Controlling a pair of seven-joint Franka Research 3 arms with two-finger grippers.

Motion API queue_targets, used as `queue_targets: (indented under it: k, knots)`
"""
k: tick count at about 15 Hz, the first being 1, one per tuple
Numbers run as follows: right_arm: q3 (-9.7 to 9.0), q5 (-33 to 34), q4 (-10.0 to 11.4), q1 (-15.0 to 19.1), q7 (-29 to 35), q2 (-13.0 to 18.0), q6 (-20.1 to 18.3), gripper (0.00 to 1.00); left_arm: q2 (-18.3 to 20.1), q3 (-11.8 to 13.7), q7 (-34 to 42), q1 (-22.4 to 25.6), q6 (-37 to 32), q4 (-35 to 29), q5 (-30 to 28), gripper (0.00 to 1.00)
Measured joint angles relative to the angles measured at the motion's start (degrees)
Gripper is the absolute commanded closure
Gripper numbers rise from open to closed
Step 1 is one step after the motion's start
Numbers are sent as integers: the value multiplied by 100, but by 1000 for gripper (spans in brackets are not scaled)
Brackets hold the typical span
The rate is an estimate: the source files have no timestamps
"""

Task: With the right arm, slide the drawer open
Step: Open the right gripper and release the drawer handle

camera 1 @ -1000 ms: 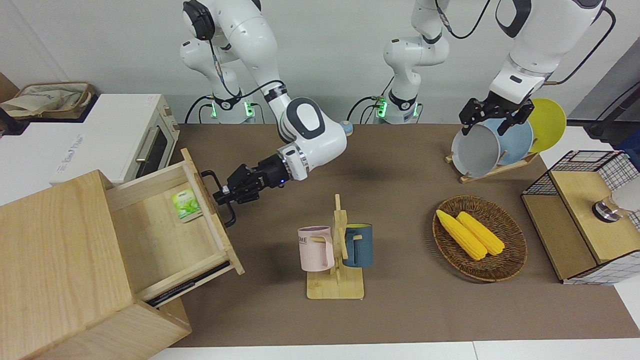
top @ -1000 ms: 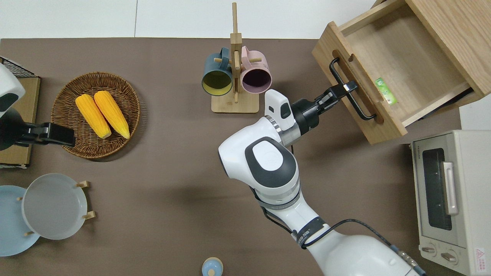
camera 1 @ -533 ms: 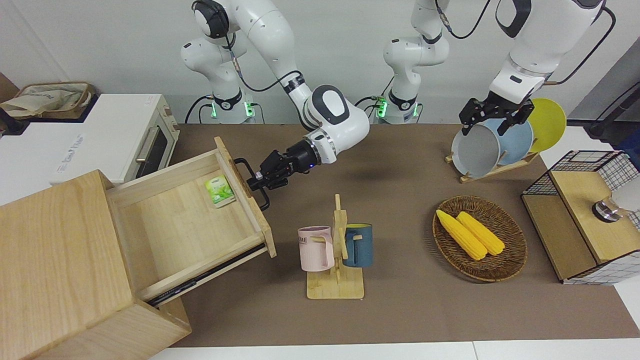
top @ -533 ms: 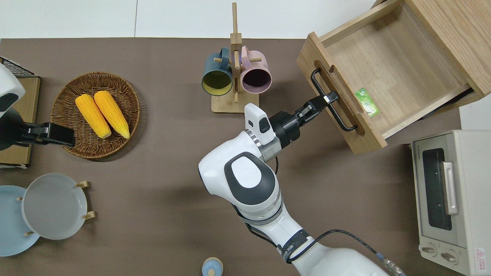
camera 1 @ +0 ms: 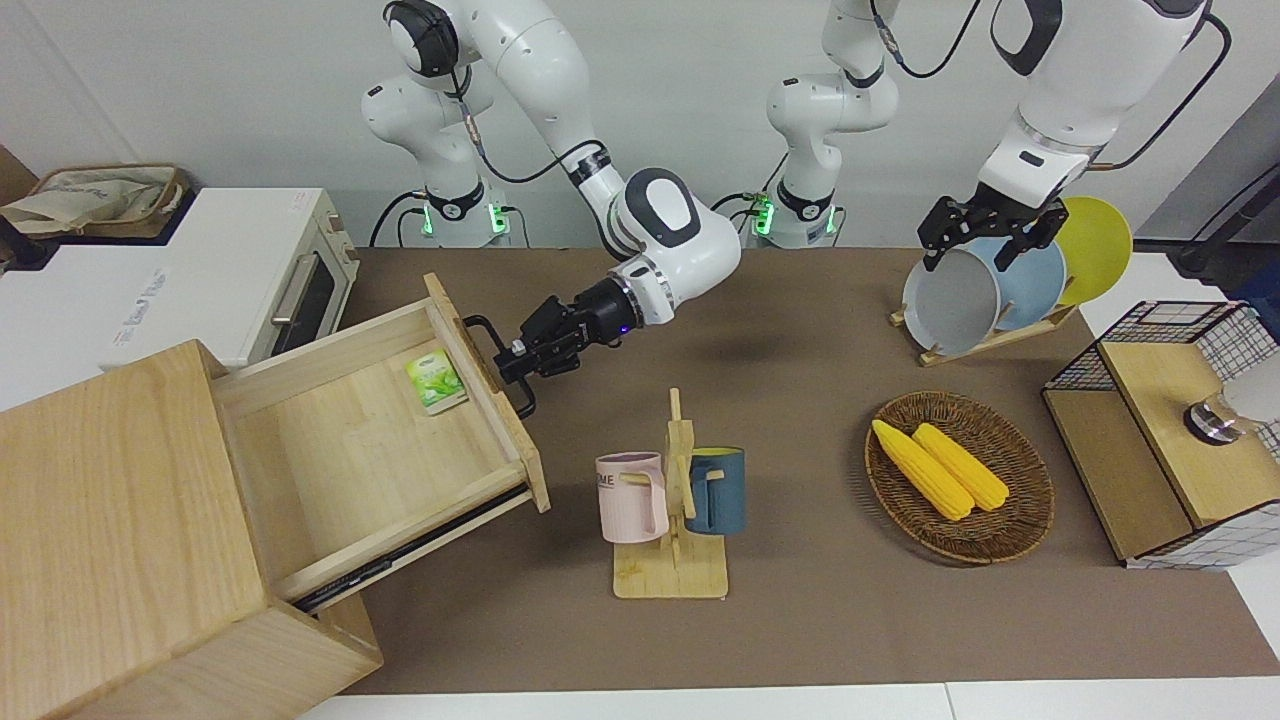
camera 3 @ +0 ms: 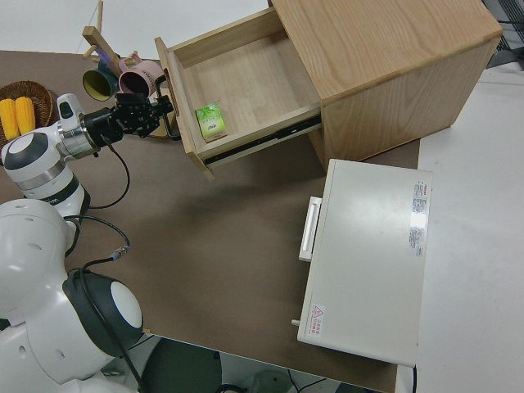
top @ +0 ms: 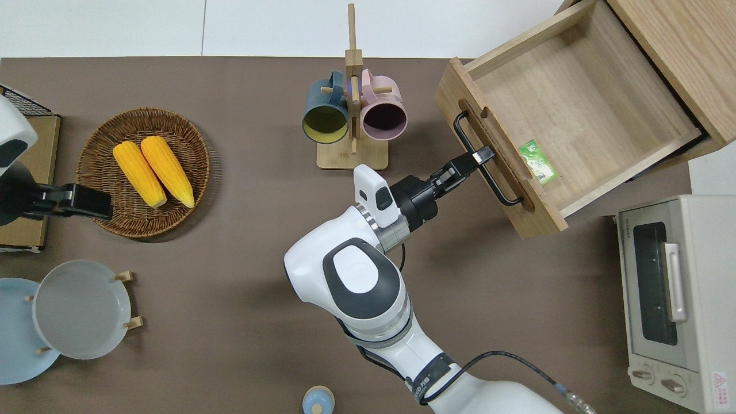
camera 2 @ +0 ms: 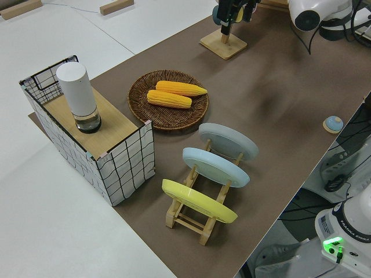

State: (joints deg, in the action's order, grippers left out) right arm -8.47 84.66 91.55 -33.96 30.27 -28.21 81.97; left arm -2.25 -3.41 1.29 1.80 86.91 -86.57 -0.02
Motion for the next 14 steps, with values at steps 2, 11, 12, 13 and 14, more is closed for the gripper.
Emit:
queue_targets:
  k: [2,11,12,13,14]
  knots:
    - [0,0,-58,-44,-3,0,0,19,0,0,0,0,0,0,0,7]
    - [5,-100,-136,-53,-4,0,-1,19,0,0,0,0,0,0,0,7]
    - [5,-235,-179,-62,-4,0,-1,19,0,0,0,0,0,0,0,7]
    - [3,-400,-251,-94,-4,1,-1,19,0,0,0,0,0,0,0,7]
    - [0,-621,-367,-147,-4,5,-1,17,0,0,0,0,0,0,0,7]
